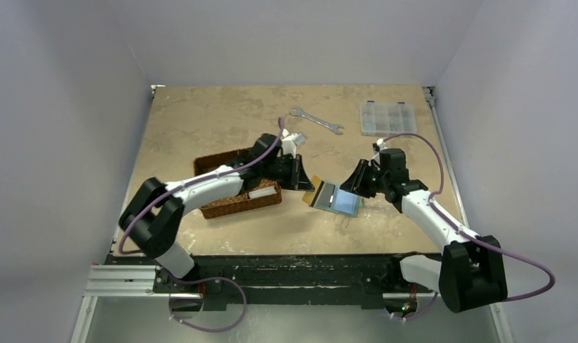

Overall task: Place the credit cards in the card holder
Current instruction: Insert the credit card into the card holder.

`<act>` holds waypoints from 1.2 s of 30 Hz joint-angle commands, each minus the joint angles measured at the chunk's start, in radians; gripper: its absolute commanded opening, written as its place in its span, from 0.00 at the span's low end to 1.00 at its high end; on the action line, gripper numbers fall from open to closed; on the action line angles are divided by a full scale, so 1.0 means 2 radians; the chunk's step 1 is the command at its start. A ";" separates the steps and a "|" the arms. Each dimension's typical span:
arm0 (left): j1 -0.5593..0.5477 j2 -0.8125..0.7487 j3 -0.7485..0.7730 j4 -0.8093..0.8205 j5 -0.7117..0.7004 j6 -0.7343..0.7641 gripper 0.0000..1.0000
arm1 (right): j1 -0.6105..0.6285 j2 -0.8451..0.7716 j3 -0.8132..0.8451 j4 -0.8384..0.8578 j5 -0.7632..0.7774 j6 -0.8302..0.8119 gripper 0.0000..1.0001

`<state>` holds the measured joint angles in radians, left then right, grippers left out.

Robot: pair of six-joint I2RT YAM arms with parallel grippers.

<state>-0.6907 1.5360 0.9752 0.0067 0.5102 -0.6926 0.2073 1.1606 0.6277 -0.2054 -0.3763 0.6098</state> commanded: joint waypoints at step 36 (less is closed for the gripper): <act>-0.024 0.281 0.147 0.062 0.054 -0.044 0.00 | -0.013 0.102 -0.020 0.006 0.146 -0.014 0.03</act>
<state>-0.7380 2.0727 1.2446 0.0826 0.5995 -0.7570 0.1837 1.3605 0.6018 -0.2016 -0.1192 0.5907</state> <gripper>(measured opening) 0.030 0.063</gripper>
